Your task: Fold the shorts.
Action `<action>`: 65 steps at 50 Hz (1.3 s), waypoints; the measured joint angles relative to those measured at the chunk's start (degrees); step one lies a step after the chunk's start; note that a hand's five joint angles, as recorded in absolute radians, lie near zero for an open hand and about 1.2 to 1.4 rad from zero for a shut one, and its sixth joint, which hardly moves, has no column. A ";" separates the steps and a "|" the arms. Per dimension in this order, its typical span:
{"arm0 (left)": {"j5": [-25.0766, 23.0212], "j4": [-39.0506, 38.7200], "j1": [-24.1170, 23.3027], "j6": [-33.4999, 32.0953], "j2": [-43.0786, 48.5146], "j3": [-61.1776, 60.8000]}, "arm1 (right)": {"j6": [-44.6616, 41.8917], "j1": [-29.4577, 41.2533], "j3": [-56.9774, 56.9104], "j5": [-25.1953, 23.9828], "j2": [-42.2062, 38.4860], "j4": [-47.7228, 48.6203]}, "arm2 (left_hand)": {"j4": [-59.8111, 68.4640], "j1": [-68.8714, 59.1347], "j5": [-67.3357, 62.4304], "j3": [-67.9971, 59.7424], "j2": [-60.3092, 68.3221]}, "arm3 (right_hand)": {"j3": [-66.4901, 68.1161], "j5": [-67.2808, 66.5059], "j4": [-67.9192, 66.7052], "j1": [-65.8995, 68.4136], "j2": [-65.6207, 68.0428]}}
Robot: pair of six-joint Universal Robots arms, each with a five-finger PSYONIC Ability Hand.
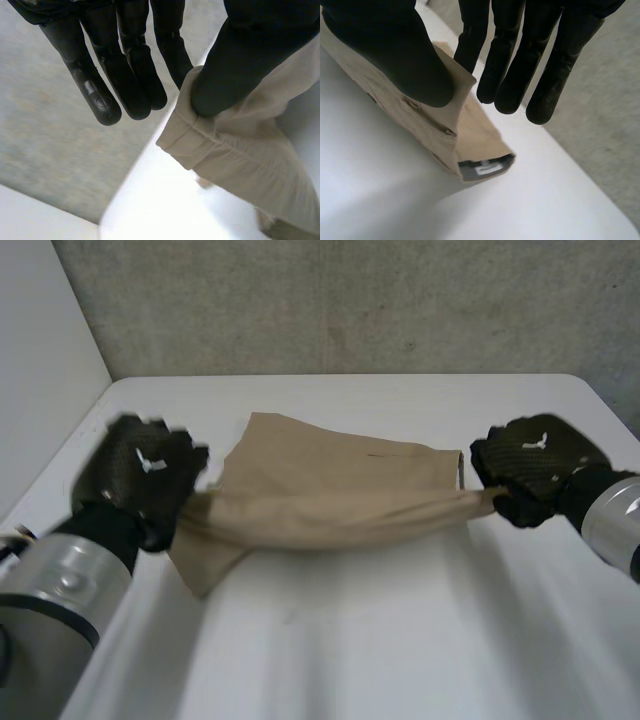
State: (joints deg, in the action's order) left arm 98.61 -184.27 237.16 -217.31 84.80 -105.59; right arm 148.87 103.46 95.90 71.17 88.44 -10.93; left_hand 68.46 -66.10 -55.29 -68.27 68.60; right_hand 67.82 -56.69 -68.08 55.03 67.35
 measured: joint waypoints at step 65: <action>-3.43 18.65 -1.97 13.21 7.61 11.56 | -15.09 -12.90 6.43 -6.81 9.37 -17.57 | 0.01 0.00 0.00 -0.05 0.05 | 0.00 0.00 0.00 0.51 0.00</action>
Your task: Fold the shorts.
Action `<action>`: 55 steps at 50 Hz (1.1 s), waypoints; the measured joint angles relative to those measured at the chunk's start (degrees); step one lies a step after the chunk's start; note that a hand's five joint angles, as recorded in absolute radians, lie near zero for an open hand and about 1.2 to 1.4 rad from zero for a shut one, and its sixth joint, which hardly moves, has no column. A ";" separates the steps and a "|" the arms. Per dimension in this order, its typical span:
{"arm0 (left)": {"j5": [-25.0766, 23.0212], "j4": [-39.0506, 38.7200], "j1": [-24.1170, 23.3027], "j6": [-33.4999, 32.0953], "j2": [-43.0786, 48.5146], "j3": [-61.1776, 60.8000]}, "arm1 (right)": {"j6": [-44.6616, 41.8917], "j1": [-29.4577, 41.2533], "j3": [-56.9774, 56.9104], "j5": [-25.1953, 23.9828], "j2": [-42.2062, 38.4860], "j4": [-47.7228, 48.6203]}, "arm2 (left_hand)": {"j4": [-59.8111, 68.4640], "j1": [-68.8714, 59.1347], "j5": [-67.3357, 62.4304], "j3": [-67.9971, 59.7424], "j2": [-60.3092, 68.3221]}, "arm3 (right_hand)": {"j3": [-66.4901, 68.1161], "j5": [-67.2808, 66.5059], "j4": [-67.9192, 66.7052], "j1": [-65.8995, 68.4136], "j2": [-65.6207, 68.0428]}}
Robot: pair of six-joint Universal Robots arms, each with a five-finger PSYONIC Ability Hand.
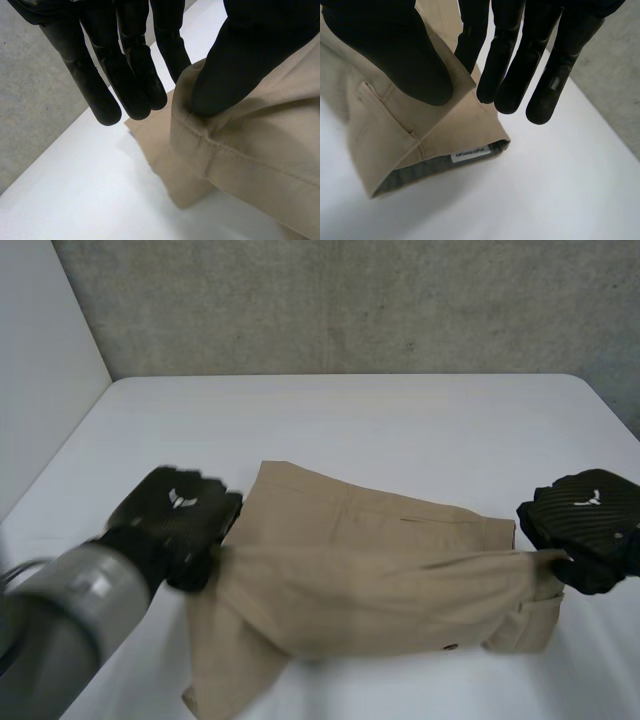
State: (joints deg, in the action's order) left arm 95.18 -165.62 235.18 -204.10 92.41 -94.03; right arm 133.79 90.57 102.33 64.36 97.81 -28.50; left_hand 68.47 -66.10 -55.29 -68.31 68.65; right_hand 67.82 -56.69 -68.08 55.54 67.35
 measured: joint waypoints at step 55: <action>-10.56 -28.54 3.42 -17.47 60.46 49.36 | 8.24 11.14 -26.51 22.10 -47.67 28.91 | -43.49 44.55 40.02 43.38 -44.00 | -41.66 38.79 41.76 -33.22 -42.51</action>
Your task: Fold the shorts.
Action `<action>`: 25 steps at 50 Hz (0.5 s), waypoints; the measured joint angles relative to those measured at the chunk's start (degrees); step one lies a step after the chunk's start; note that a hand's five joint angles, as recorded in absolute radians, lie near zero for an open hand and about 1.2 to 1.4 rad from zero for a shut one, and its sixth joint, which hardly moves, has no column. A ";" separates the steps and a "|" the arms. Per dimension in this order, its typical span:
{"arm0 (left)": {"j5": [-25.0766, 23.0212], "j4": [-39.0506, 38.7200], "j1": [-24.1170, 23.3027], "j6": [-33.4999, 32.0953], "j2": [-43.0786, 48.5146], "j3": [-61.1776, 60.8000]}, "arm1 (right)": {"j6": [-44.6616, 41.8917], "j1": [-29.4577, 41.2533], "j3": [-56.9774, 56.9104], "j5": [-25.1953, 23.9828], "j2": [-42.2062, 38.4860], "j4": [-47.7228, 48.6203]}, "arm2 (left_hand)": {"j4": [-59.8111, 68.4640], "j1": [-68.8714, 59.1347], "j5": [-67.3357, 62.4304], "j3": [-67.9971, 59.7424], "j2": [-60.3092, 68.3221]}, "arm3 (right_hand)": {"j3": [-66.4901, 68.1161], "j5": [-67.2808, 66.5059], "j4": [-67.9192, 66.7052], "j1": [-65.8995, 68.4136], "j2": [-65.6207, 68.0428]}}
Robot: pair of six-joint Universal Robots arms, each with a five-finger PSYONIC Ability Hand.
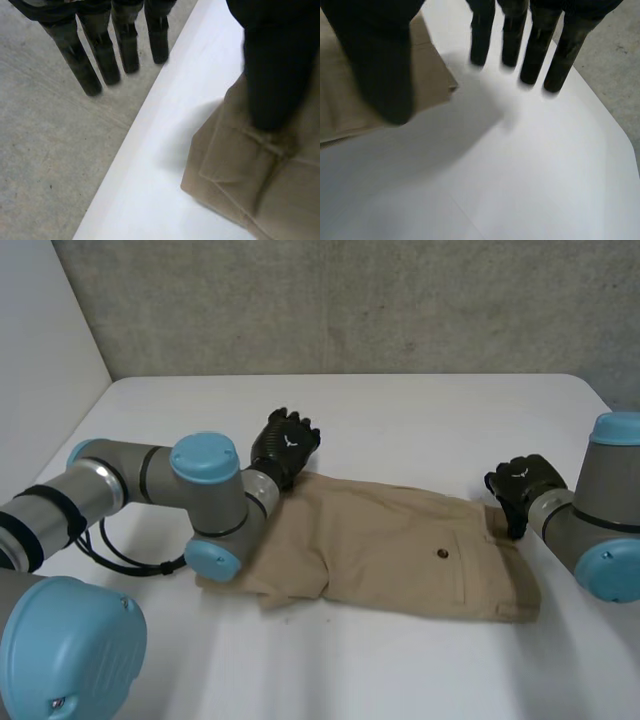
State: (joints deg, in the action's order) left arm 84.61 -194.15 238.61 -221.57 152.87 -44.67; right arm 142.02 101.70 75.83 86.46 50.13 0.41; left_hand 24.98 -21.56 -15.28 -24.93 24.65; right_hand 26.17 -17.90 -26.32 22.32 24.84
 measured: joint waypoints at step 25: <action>3.75 -5.42 -0.62 6.22 -21.65 -20.28 | 9.86 0.28 9.81 -2.63 23.99 -3.79 | -12.90 9.09 12.23 12.31 -12.89 | -13.92 14.13 13.09 -10.79 -12.41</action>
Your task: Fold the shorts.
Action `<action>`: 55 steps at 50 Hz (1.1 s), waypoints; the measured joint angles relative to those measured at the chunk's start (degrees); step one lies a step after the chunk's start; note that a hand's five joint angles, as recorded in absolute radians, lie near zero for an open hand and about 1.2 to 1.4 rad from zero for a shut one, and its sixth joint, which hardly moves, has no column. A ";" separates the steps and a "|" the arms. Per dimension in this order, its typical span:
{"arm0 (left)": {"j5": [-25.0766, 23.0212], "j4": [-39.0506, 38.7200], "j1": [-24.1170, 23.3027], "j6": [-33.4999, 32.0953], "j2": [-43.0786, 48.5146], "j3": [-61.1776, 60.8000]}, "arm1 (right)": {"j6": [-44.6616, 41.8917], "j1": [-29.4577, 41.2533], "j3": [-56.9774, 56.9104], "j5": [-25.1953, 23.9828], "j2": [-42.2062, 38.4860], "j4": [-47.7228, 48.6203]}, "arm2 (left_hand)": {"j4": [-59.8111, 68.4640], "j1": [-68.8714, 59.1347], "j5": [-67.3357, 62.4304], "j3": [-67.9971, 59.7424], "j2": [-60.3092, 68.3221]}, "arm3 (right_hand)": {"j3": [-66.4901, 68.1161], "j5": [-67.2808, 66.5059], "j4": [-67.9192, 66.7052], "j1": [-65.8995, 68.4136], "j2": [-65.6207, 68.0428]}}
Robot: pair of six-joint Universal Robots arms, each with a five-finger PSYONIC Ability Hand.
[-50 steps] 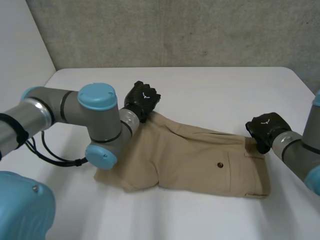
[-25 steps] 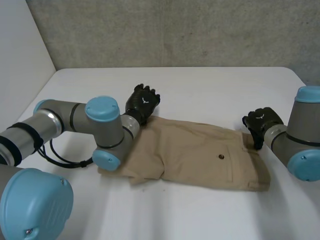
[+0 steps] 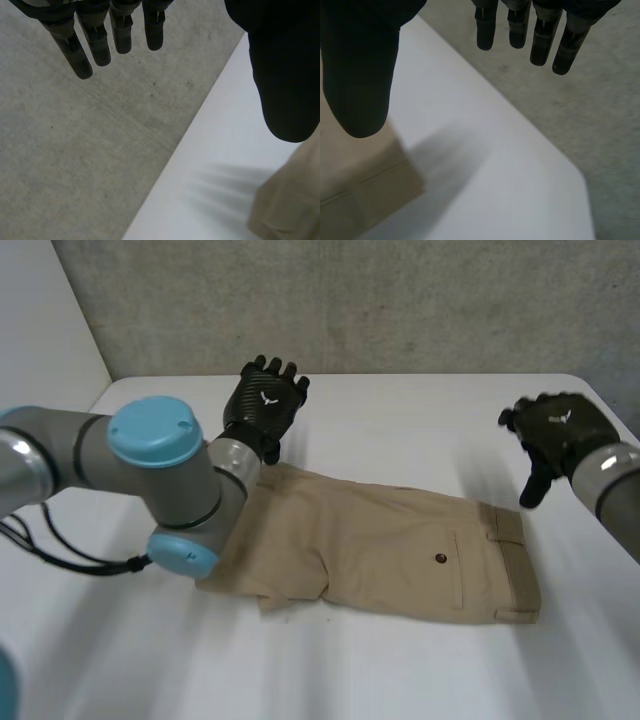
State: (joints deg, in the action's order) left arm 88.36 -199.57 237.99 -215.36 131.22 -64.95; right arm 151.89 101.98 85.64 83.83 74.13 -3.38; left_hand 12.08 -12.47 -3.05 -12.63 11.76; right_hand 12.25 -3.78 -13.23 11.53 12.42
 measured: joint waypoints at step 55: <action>4.63 2.00 3.41 19.32 -30.78 -34.44 | -17.55 -23.85 21.00 -12.72 6.35 -0.64 | 0.00 0.00 0.00 0.00 0.00 | 54.96 -51.32 -54.84 35.56 54.92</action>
State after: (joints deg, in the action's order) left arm 92.99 -197.58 241.40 -196.03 100.44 -99.40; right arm 134.33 78.13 106.64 71.12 80.47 -4.01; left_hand 12.08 -12.47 -3.05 -12.62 11.76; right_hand 67.21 -55.10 -68.07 47.08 67.34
